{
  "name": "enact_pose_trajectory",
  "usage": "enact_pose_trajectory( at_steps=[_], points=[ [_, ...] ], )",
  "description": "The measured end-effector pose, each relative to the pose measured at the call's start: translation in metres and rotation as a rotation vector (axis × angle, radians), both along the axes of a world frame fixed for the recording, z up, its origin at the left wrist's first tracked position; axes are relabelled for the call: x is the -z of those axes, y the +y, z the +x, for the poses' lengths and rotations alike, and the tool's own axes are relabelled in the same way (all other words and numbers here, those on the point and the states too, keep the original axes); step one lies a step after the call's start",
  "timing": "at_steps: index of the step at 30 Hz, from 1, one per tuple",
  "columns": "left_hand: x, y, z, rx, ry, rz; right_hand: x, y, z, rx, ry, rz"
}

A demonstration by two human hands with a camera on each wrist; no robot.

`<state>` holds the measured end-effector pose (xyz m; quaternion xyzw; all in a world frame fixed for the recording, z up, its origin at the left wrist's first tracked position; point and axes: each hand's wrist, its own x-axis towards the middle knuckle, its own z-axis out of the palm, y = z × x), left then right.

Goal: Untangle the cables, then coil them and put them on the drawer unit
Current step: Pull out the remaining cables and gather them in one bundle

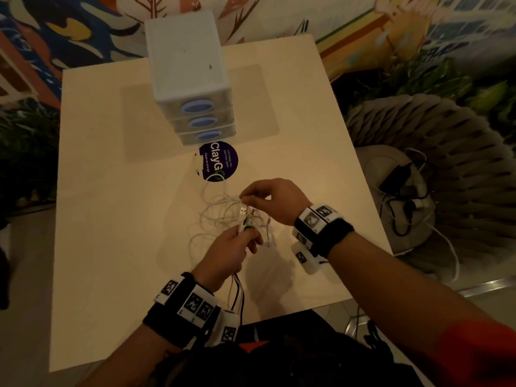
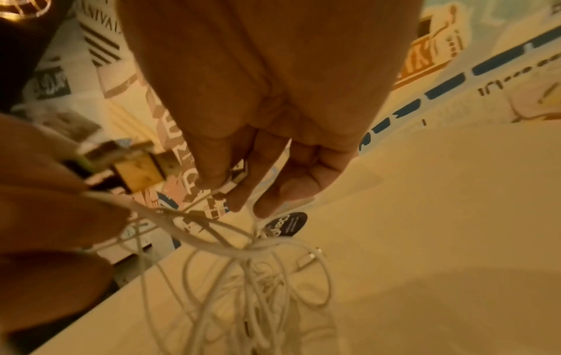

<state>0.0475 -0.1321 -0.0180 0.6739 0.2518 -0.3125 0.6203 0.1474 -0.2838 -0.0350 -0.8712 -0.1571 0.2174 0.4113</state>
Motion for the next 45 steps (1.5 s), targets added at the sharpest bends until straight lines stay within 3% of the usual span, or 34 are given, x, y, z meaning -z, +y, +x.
enact_pose_trajectory(
  at_steps=[4,10,13,17,28,31,40,45],
  points=[
    [-0.001,0.003,-0.002,0.006,0.003,-0.001,0.004,-0.003,0.017,-0.086,-0.028,-0.110],
    [-0.002,0.009,-0.003,0.005,0.002,-0.020,0.021,-0.060,0.005,0.337,0.012,-0.162],
    [-0.002,0.011,-0.003,0.005,0.002,-0.021,0.028,-0.072,-0.022,0.264,0.197,-0.184],
    [-0.004,0.010,-0.002,0.031,0.009,-0.037,0.035,-0.055,-0.042,0.211,0.418,-0.036],
    [-0.001,0.005,-0.001,0.078,0.014,-0.015,0.018,-0.048,-0.035,0.369,0.589,0.438],
    [0.001,0.002,-0.001,0.095,0.004,0.006,0.016,-0.053,-0.037,0.336,0.630,0.546],
    [-0.003,-0.004,-0.003,0.206,-0.150,0.095,0.022,-0.053,-0.044,0.275,0.547,0.431],
    [0.002,-0.006,-0.001,0.026,-0.240,0.173,0.017,-0.051,-0.046,0.236,0.430,0.317]
  ],
)
